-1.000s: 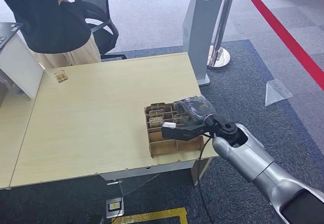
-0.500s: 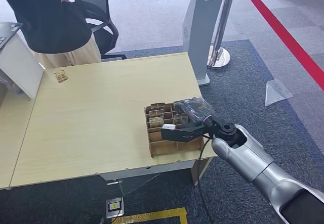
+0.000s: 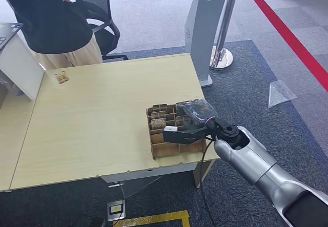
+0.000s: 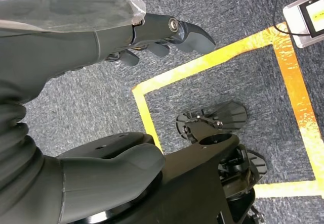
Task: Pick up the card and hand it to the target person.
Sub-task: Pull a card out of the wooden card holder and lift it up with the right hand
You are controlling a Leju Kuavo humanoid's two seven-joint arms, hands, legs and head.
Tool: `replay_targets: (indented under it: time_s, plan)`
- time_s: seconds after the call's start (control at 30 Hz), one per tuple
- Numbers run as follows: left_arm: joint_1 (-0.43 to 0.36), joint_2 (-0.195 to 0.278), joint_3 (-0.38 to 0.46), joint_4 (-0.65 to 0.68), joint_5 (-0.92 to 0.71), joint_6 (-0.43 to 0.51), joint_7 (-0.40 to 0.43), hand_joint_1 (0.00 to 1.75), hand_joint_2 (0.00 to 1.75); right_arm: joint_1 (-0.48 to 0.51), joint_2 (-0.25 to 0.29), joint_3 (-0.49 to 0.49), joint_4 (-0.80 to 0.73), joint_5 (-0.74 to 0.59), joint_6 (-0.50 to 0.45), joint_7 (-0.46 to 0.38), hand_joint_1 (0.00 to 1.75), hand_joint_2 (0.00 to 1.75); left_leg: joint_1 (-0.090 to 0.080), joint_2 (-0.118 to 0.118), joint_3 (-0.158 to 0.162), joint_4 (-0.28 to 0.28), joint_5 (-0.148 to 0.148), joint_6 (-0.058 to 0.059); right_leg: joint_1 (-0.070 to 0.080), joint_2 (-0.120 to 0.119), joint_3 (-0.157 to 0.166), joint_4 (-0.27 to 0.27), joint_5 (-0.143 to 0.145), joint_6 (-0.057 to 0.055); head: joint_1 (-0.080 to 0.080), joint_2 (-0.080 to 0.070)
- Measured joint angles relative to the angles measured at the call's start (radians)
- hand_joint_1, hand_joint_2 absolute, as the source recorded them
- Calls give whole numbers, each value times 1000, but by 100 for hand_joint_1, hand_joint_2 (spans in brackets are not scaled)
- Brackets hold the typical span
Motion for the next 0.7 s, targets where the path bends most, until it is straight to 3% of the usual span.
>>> replay_targets:
  time_s: [0.17,0.7]
  plan:
    - [0,0,0,0,2,1,0,0,175,-4,0,4,0,0,0,0,155,175,0,0,0,0,0,0,0,0,0,0,0,0,0,0]
    - [0,-4,0,0,3,1,0,0,175,-19,0,13,1,-15,1,-35,168,175,0,0,0,0,0,0,0,0,0,0,0,0,0,0]
